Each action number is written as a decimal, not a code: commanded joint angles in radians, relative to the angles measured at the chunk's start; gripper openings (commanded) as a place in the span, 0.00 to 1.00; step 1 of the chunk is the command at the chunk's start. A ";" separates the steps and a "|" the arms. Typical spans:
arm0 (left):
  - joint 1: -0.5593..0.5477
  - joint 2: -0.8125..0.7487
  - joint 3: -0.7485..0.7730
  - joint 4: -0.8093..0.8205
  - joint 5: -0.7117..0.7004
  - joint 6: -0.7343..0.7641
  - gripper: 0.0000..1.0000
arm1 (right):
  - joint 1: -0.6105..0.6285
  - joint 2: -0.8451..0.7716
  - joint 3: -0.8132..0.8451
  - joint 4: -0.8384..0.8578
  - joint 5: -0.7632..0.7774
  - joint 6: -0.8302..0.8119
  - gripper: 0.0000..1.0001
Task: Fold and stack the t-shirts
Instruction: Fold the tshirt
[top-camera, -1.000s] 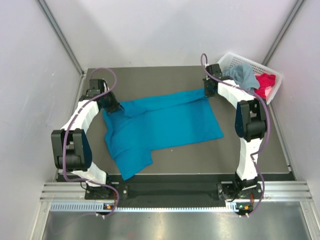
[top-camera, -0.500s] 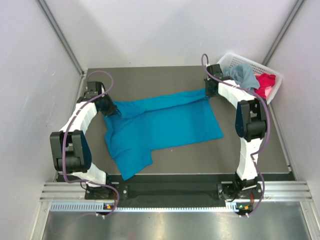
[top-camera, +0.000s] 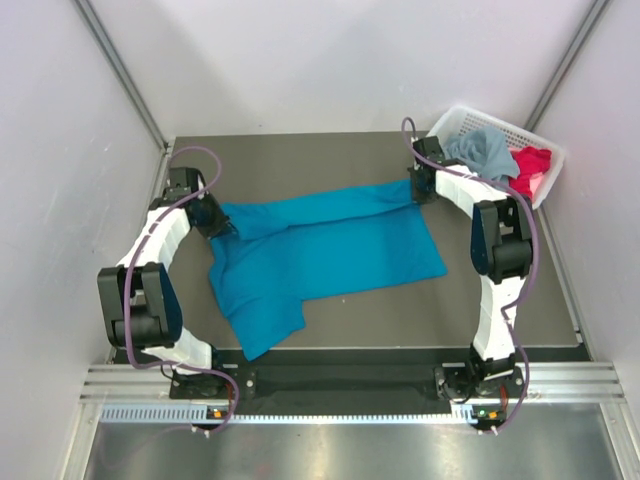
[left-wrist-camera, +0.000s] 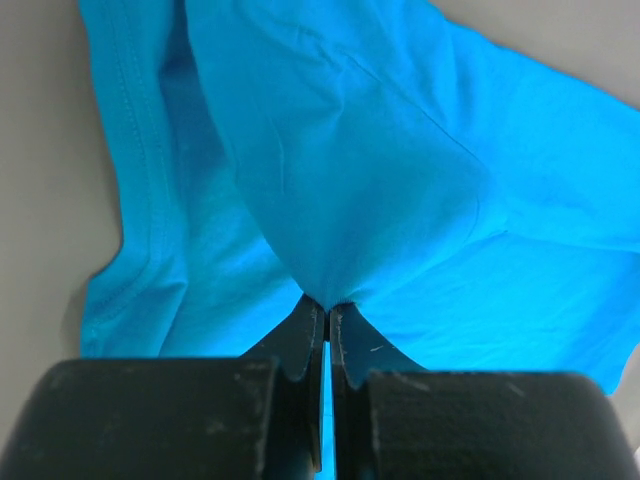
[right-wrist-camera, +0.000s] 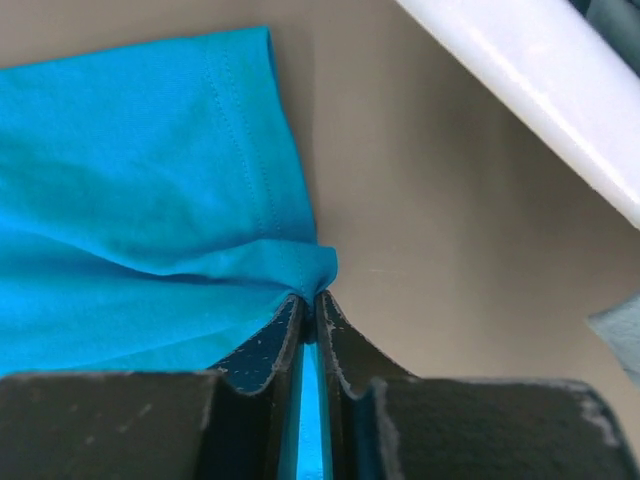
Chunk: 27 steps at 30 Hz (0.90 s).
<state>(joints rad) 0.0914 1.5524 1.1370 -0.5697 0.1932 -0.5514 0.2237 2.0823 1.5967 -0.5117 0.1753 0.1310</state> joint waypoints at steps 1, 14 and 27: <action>0.005 -0.026 0.006 -0.018 -0.009 0.010 0.05 | -0.018 -0.050 0.009 0.004 0.016 -0.002 0.09; 0.044 -0.045 0.082 -0.039 -0.135 0.065 0.68 | -0.012 -0.004 0.163 0.068 -0.079 0.128 0.56; 0.194 0.353 0.343 -0.110 -0.038 0.079 0.64 | 0.012 0.015 0.141 0.081 -0.200 0.257 0.57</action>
<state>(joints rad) 0.2768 1.8843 1.4231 -0.6640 0.1211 -0.4770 0.2272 2.0850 1.7149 -0.4595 0.0433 0.3172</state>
